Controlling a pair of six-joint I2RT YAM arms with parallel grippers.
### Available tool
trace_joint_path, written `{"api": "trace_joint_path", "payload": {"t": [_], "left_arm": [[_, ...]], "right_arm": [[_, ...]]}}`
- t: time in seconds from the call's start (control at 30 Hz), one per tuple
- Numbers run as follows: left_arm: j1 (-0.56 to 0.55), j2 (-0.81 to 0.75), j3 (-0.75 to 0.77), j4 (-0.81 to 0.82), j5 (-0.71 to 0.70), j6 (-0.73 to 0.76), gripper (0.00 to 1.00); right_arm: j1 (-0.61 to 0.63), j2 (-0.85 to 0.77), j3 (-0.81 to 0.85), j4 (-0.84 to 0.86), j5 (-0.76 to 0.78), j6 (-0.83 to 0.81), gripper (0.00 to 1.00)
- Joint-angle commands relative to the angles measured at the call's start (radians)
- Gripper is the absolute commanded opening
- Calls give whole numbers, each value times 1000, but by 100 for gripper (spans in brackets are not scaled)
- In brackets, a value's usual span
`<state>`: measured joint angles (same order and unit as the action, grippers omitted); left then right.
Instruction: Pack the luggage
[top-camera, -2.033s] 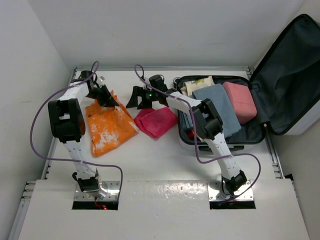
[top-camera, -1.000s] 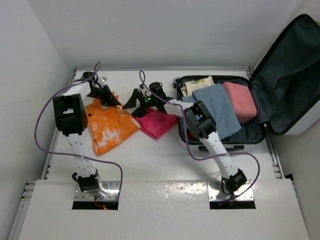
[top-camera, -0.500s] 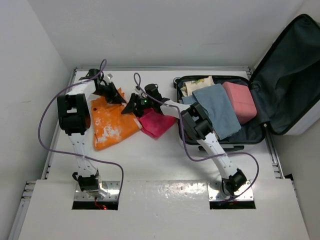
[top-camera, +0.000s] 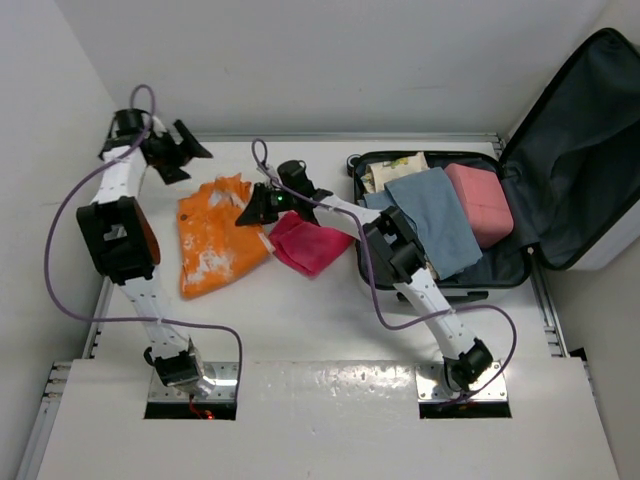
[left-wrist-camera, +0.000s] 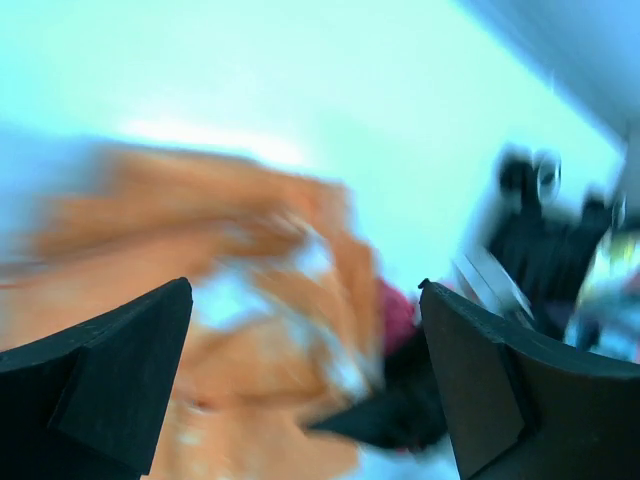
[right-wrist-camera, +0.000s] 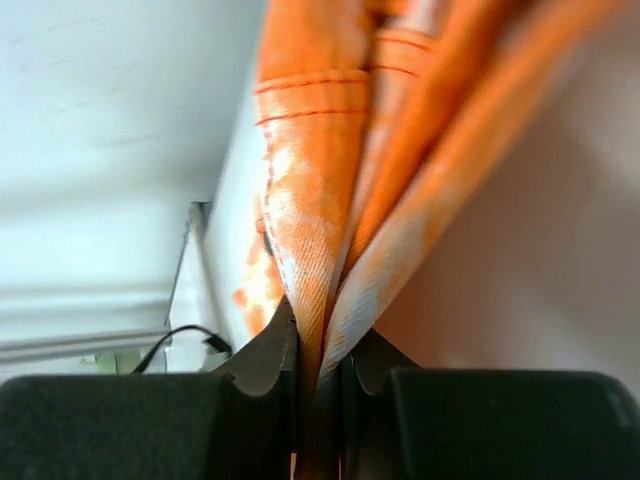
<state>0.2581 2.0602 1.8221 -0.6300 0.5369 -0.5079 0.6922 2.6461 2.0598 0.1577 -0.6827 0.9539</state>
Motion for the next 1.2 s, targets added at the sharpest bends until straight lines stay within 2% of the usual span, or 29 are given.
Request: {"api": "trace_joint_path", "payload": {"t": [0.0,0.2,0.3,0.37,0.4,0.47,0.5,0.53,0.57,0.6,0.63,0.67,0.7,0.73,0.9,1.17], "left_arm": [[88,-64,34,44,-93,-30,100],[116,-109,-49,73,-104,54,100],[93,-135,-108,116,-127,92,100],[84,-144,-136,142,-109,106,100],[70,-144,-145,157,-109,106,100],[60,-144,-159,173,-69,115,100],[46,-144,-168,185,-69,115,100],[46,-144,-168,194,-54,115,98],[34,-134,-168,194,-45,124,98],[24,-133,-168,208,-45,124,97],[9,-124,-168,208,-45,124,95],[0,-124,-168,217,-45,124,95],[-19,-112,-159,217,-45,124,95],[-29,-103,-159,217,-57,124,94],[-108,-74,-98,217,-95,149,94],[-221,-98,-101,217,-268,216,96]], "right_arm": [[27,-227,59,98,-8,-69,0],[-17,-374,-53,3,-51,-21,0],[-92,-573,-258,-70,-46,-53,0],[-167,-670,-337,-220,-32,-188,0],[-212,-723,-351,-392,-28,-228,0],[-288,-808,-401,-512,-18,-382,0],[-346,-830,-411,-681,14,-468,0],[-371,-886,-421,-731,49,-504,0],[-458,-903,-456,-772,60,-608,0],[-483,-920,-466,-884,81,-642,0],[-508,-936,-487,-914,182,-670,0],[-583,-984,-522,-947,202,-729,0],[-608,-995,-533,-984,222,-750,0],[-626,-1020,-555,-1000,306,-773,0],[-776,-1077,-650,-1075,465,-872,0],[-783,-1129,-803,-997,718,-906,0]]}}
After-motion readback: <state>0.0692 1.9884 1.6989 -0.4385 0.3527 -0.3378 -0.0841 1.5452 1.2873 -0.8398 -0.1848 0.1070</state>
